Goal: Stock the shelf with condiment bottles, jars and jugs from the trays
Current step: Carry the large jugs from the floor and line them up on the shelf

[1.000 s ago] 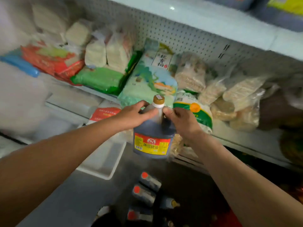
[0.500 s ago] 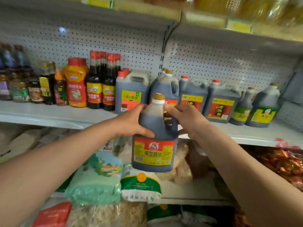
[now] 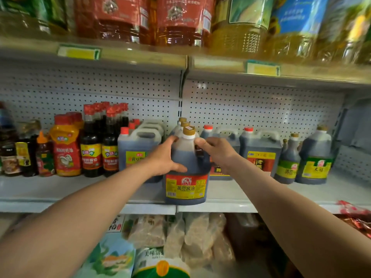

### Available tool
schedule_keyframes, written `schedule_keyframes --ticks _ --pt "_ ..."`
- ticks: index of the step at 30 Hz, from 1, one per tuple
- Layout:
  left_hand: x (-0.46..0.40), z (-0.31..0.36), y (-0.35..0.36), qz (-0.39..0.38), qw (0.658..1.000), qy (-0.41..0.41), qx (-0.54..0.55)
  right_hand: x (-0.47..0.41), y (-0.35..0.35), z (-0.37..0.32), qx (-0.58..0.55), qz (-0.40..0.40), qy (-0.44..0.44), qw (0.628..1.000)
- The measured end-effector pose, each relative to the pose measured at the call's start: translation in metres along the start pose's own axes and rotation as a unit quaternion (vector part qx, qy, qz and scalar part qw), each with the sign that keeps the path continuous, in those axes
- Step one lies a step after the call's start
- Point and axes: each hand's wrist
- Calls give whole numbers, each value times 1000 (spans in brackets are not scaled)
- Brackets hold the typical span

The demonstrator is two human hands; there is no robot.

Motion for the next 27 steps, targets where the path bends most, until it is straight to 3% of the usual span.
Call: schedule_keyframes --ticks 6,14,20,27 --pt "-8 -7 8 -34 999 3 -18 -13 1 28 -21 -28 16 999" --pt "-13 -8 6 -41 999 -24 1 1 -4 29 111 -129 -63 983" --pt "-16 4 5 -54 991 32 -117 -2 1 36 242 -66 -88 964" --pt "-17 9 7 -56 965 68 -245 -8 1 34 285 -51 -91 953"
Point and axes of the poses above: each hand's wrist, its own x-axis away from the middle knuckle, its own y-axis out of the palm, z = x × y, and after that the axes turned 5 degrees about y, right-handed
